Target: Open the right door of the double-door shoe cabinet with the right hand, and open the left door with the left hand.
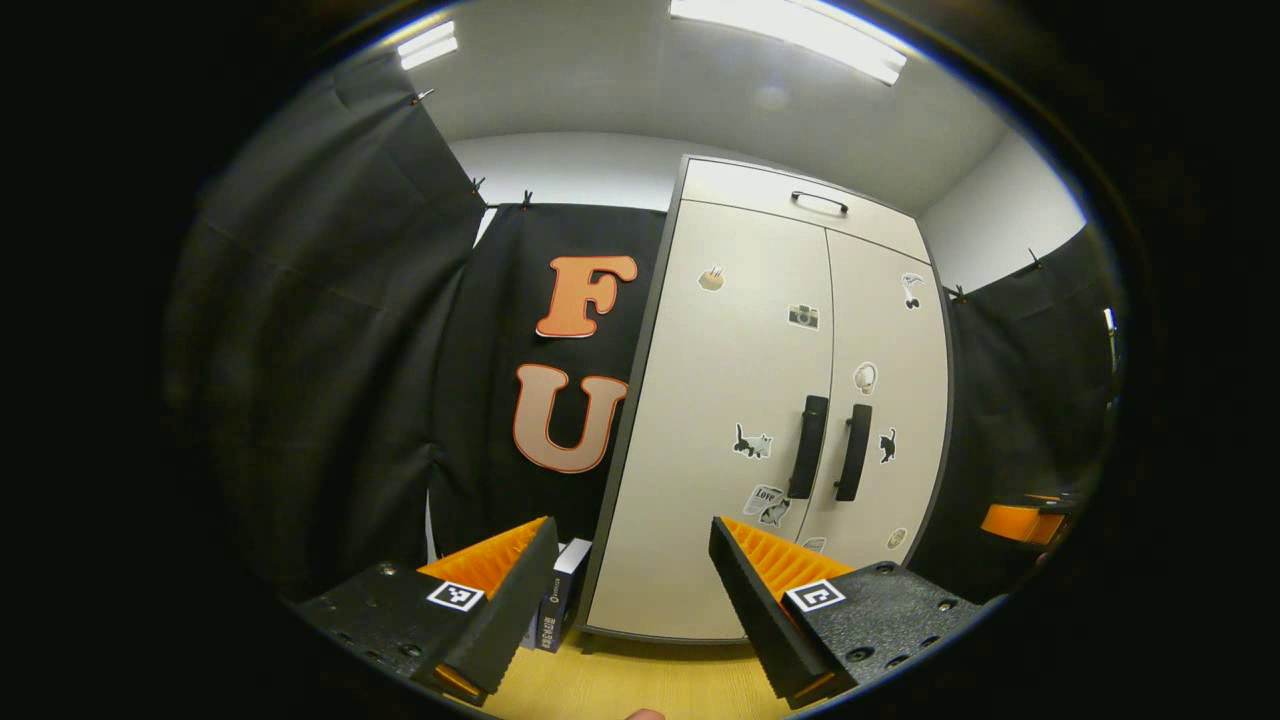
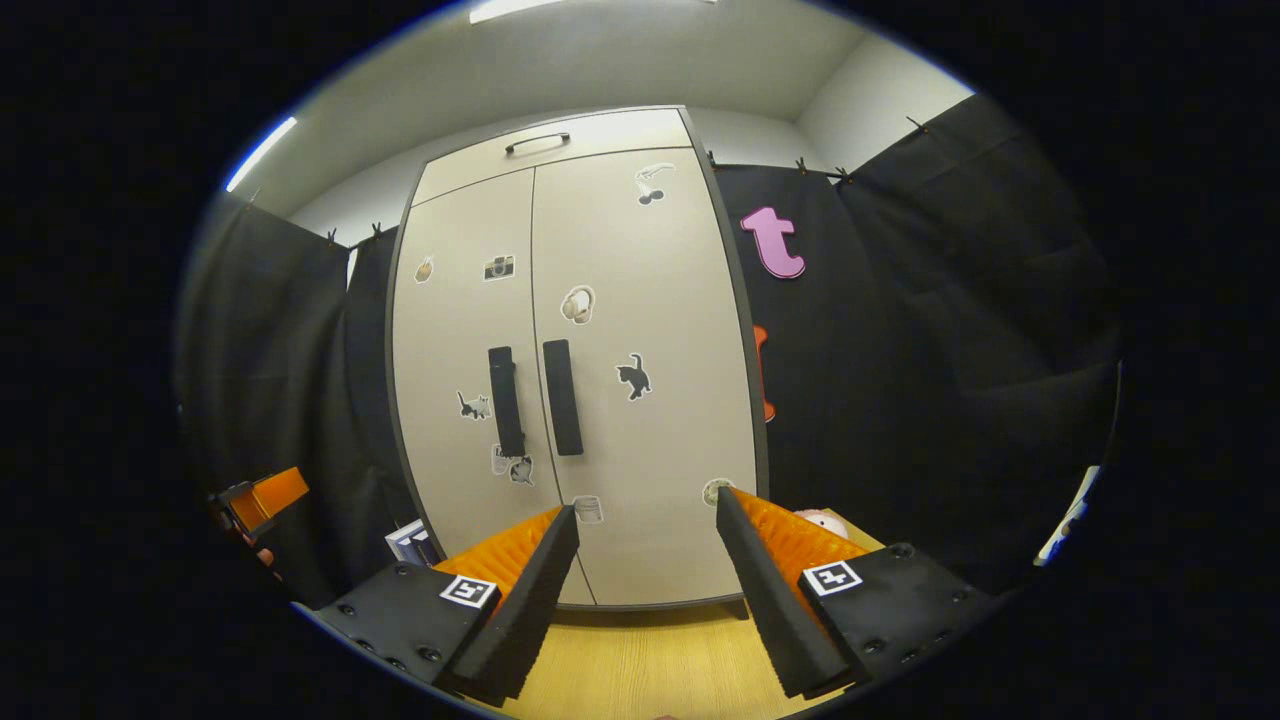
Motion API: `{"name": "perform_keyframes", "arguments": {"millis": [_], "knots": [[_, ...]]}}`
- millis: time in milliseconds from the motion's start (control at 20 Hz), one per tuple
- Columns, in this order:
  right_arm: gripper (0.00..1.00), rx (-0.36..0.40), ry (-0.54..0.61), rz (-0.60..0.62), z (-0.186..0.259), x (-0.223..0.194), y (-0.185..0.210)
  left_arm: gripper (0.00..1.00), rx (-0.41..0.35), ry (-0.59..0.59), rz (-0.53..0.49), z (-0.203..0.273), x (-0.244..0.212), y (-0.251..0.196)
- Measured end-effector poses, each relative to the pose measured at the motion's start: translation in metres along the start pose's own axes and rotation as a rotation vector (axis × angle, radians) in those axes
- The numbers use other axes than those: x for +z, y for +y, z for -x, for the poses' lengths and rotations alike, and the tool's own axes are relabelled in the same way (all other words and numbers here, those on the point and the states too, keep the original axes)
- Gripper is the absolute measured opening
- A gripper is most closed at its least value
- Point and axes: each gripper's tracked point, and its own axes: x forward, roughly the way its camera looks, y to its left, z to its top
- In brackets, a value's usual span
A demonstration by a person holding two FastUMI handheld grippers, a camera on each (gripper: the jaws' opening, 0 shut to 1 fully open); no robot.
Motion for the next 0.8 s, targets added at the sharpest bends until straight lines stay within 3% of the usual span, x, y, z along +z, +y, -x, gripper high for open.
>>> {"name": "perform_keyframes", "arguments": {"millis": [400, 800], "knots": [[0.96, 0.02, -0.007, 0.036, -0.026, 0.02, 0.014, 0.94, 0.027, 0.013, 0.021, -0.002, -0.008, 0.012], [0.96, 0.089, -0.055, -0.013, -0.097, 0.074, 0.039, 0.95, 0.085, 0.024, 0.067, 0.002, -0.014, 0.038]]}}
